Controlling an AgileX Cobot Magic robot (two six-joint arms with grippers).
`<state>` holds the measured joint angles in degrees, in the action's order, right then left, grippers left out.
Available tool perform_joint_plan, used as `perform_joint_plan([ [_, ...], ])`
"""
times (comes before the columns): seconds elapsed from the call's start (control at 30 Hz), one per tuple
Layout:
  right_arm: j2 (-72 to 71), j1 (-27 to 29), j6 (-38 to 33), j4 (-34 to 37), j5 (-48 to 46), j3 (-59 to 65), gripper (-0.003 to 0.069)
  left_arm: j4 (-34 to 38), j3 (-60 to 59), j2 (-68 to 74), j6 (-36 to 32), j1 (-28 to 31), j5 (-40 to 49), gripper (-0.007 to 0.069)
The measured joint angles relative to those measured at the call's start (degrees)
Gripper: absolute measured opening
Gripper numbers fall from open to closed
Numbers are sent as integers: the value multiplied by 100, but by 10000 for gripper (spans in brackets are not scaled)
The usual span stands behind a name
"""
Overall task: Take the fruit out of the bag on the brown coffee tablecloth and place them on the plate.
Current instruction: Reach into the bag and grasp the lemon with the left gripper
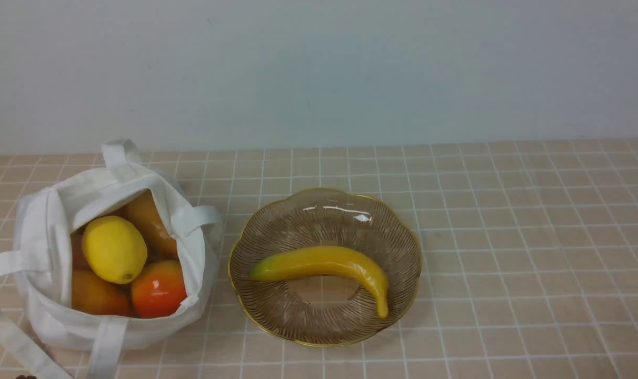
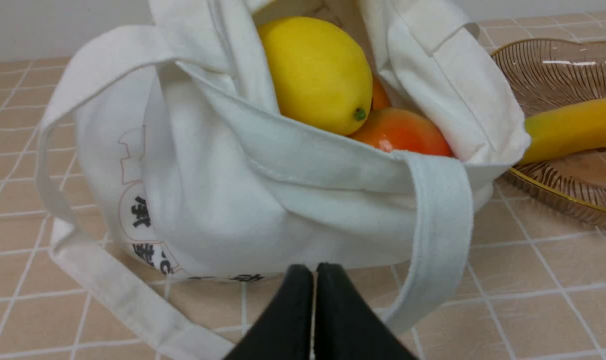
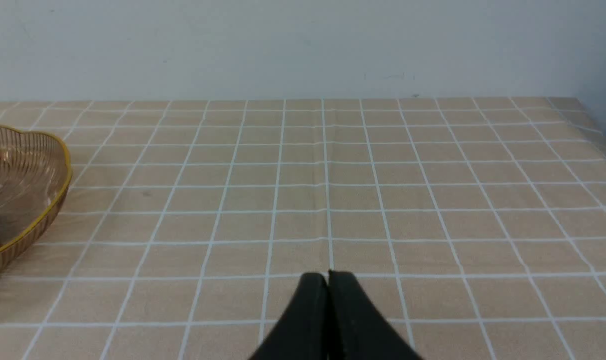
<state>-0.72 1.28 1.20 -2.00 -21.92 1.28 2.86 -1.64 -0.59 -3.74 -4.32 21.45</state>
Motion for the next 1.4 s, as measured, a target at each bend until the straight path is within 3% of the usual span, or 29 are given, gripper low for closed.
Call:
perform_joint_plan([
  [1.27, 0, 0, 0, 0, 0, 0, -18, 0, 0, 0, 0, 0, 2, -8],
  [1.33, 0, 0, 0, 0, 0, 0, -18, 103, 0, 0, 20, 0, 2, -8],
  [1.4, 0, 0, 0, 0, 0, 0, -18, 799, 0, 0, 374, 0, 7, -8],
])
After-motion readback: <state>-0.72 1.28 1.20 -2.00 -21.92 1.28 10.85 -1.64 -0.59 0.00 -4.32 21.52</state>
